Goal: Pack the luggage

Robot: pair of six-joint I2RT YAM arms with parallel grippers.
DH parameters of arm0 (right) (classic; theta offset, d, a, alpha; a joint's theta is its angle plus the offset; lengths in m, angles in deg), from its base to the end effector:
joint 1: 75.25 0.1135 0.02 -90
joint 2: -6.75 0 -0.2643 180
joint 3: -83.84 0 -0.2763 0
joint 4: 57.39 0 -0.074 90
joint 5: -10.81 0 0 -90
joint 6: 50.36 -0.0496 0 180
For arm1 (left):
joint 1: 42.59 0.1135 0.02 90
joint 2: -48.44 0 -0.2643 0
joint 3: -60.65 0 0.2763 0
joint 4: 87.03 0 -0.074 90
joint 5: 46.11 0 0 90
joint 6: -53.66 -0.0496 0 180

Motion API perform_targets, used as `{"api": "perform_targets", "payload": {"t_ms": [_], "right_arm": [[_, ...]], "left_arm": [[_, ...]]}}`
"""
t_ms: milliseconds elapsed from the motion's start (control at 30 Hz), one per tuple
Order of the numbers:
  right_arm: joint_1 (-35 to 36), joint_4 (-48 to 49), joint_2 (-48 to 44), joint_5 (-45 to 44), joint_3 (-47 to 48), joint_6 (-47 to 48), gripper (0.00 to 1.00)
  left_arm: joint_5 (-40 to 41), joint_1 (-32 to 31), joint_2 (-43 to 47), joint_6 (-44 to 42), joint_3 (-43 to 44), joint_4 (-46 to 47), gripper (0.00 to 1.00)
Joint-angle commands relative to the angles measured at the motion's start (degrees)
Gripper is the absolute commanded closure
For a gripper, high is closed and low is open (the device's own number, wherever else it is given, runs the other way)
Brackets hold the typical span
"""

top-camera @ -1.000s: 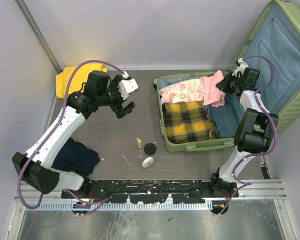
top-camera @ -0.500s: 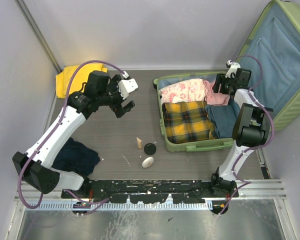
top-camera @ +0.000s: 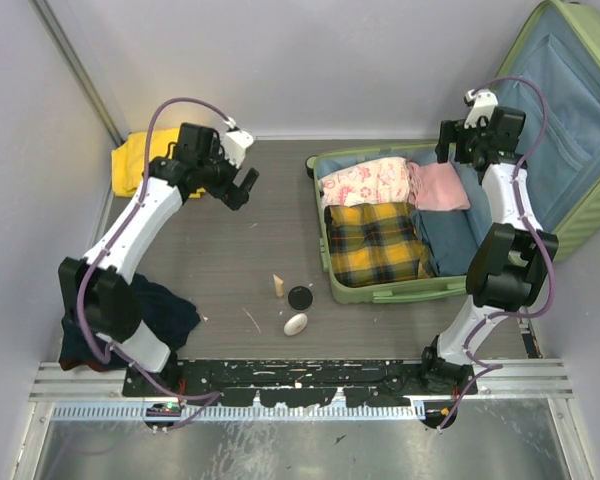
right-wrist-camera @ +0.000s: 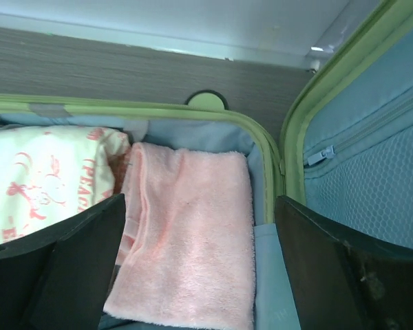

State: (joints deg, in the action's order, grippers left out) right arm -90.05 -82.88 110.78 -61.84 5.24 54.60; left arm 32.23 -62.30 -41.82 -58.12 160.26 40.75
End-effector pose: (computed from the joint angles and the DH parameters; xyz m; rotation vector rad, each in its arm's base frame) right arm 0.4554 -0.1050 0.3000 -0.1884 2.0287 -0.0131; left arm 0.3578 -0.1388 0.3393 0.9134 2.1215 -0.2174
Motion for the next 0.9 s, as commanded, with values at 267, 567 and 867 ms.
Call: {"api": "perform_targets", "payload": {"t_ms": [267, 567, 867], "right_arm": [[2.9, -11.1, -10.9, 9.3, 2.7, -1.0, 0.04], [10.5, -16.5, -17.6, 8.5, -0.4, -4.0, 0.02], [12.4, -17.2, -19.6, 10.6, -0.9, -8.4, 0.0]], "left_arm": [[7.5, 14.0, -27.0, 11.4, 24.4, -1.8, 0.05], [14.8, 17.0, -42.9, 7.3, 36.7, -3.1, 0.07], [17.2, 17.9, -51.3, 4.9, 40.5, -3.7, 0.19]]}}
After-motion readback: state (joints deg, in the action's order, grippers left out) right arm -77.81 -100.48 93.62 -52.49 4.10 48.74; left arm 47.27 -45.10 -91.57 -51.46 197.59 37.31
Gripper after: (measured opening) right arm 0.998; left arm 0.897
